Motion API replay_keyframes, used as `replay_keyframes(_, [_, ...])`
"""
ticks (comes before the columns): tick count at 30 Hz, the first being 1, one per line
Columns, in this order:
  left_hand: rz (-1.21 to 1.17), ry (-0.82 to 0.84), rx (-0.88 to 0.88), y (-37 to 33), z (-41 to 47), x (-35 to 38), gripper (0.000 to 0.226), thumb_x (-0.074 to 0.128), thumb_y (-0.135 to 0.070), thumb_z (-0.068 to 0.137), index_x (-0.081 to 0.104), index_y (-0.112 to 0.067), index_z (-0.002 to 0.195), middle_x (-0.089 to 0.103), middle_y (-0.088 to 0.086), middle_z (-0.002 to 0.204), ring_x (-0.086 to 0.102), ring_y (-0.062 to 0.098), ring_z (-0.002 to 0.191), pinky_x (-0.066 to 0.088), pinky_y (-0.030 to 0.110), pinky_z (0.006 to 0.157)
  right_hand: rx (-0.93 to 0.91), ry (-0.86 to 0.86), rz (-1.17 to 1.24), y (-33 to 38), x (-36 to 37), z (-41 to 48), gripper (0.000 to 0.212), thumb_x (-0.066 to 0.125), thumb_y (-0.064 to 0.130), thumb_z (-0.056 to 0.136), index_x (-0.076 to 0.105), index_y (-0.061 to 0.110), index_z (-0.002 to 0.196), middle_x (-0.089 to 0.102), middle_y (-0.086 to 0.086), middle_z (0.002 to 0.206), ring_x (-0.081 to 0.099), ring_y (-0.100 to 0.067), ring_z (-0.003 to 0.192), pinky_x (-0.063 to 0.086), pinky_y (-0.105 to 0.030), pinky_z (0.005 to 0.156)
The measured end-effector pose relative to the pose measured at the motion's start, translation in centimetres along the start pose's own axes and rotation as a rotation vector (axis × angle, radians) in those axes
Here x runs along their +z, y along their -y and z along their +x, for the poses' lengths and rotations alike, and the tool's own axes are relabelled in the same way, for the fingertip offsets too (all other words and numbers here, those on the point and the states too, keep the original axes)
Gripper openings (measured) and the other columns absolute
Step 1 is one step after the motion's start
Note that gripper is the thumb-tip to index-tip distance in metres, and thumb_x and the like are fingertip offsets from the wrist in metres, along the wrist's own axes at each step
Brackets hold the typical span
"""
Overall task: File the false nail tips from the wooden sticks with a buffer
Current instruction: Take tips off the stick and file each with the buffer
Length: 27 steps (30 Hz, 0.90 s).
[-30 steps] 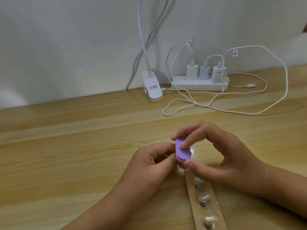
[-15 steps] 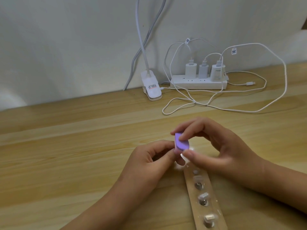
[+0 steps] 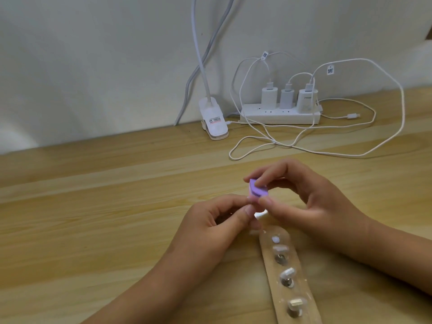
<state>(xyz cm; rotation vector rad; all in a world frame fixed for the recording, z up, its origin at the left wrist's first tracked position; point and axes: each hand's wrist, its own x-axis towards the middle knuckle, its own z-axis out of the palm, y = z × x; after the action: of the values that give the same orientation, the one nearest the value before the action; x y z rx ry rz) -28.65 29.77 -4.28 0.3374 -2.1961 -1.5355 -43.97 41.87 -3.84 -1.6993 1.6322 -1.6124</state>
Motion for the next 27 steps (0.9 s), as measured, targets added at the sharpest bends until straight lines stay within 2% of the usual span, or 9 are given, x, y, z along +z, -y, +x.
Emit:
replay_keyframes(3, [0.004, 0.005, 0.003, -0.03, -0.03, 0.06, 0.015, 0.059, -0.031, 0.087, 0.074, -0.033, 0.090, 0.073, -0.009, 0.079, 0.066, 0.010, 0.077, 0.047, 0.016, 0.074, -0.055, 0.030, -0.025, 0.03, 0.03, -0.15, 0.022, 0.072, 0.024, 0.084, 0.061, 0.015, 0.100, 0.066, 0.006, 0.114, 0.063, -0.021, 0.115, 0.050, -0.034, 0.098])
replay_keyframes(5, [-0.009, 0.008, -0.001, -0.09, -0.01, 0.06, 0.013, 0.061, -0.032, 0.088, 0.074, -0.031, 0.089, 0.073, -0.008, 0.079, 0.065, 0.005, 0.077, 0.047, 0.016, 0.072, -0.067, 0.051, -0.039, 0.01, 0.13, -0.19, 0.021, 0.069, 0.026, 0.084, 0.060, 0.017, 0.101, 0.065, 0.007, 0.116, 0.062, -0.021, 0.116, 0.048, -0.033, 0.099])
replay_keyframes(8, [-0.026, -0.009, -0.007, -0.10, -0.02, 0.05, 0.015, 0.062, -0.041, 0.085, 0.075, -0.033, 0.087, 0.073, -0.007, 0.078, 0.067, 0.008, 0.082, 0.048, 0.019, 0.078, -0.003, 0.007, 0.020, -0.15, -0.09, -0.05, 0.023, 0.068, 0.028, 0.083, 0.061, 0.015, 0.100, 0.066, 0.009, 0.113, 0.062, -0.018, 0.116, 0.049, -0.033, 0.099])
replay_keyframes(10, [-0.001, -0.001, 0.001, -0.18, 0.00, 0.08, 0.015, 0.060, -0.039, 0.086, 0.074, -0.035, 0.087, 0.073, -0.008, 0.079, 0.067, 0.013, 0.081, 0.048, 0.022, 0.076, -0.042, 0.033, 0.005, -0.15, -0.13, -0.10, 0.022, 0.068, 0.023, 0.084, 0.061, 0.011, 0.101, 0.066, 0.006, 0.115, 0.063, -0.021, 0.116, 0.049, -0.032, 0.099])
replay_keyframes(13, [-0.019, -0.013, 0.000, -0.17, -0.01, 0.08, 0.015, 0.060, -0.037, 0.085, 0.075, -0.034, 0.089, 0.072, -0.009, 0.075, 0.066, 0.005, 0.078, 0.047, 0.017, 0.074, 0.005, 0.023, 0.047, -0.23, -0.19, -0.05, 0.022, 0.072, 0.020, 0.083, 0.061, 0.011, 0.100, 0.067, 0.006, 0.114, 0.064, -0.018, 0.115, 0.049, -0.029, 0.098])
replay_keyframes(17, [0.024, -0.007, 0.008, -0.23, -0.05, 0.10, 0.015, 0.059, -0.040, 0.086, 0.073, -0.040, 0.089, 0.071, -0.012, 0.074, 0.064, 0.019, 0.077, 0.048, 0.030, 0.073, -0.017, 0.044, 0.070, -0.11, -0.25, -0.16, 0.020, 0.070, 0.018, 0.085, 0.060, 0.010, 0.101, 0.067, 0.002, 0.115, 0.064, -0.021, 0.115, 0.050, -0.029, 0.098])
replay_keyframes(20, [-0.004, -0.020, 0.003, -0.17, -0.05, 0.13, 0.015, 0.060, -0.037, 0.086, 0.074, -0.037, 0.091, 0.071, -0.011, 0.073, 0.066, 0.006, 0.078, 0.048, 0.021, 0.077, 0.052, 0.013, 0.098, -0.16, -0.31, -0.04, 0.021, 0.072, 0.020, 0.084, 0.061, 0.011, 0.100, 0.069, 0.002, 0.113, 0.066, -0.018, 0.111, 0.051, -0.032, 0.097])
replay_keyframes(23, [0.017, -0.014, 0.012, -0.19, -0.09, 0.19, 0.014, 0.060, -0.037, 0.086, 0.074, -0.038, 0.091, 0.070, -0.012, 0.072, 0.065, 0.008, 0.076, 0.049, 0.024, 0.075, 0.033, 0.025, 0.123, 0.04, -0.26, -0.07, 0.021, 0.067, 0.023, 0.087, 0.061, 0.011, 0.103, 0.070, 0.000, 0.114, 0.066, -0.020, 0.110, 0.052, -0.029, 0.094])
replay_keyframes(27, [0.012, -0.025, 0.023, -0.15, -0.11, 0.21, 0.015, 0.062, -0.035, 0.085, 0.074, -0.038, 0.095, 0.073, -0.009, 0.074, 0.068, 0.002, 0.080, 0.049, 0.015, 0.078, 0.088, 0.037, 0.138, 0.22, -0.14, -0.06, 0.017, 0.067, 0.026, 0.090, 0.062, 0.016, 0.102, 0.071, -0.001, 0.110, 0.069, -0.019, 0.104, 0.051, -0.023, 0.088])
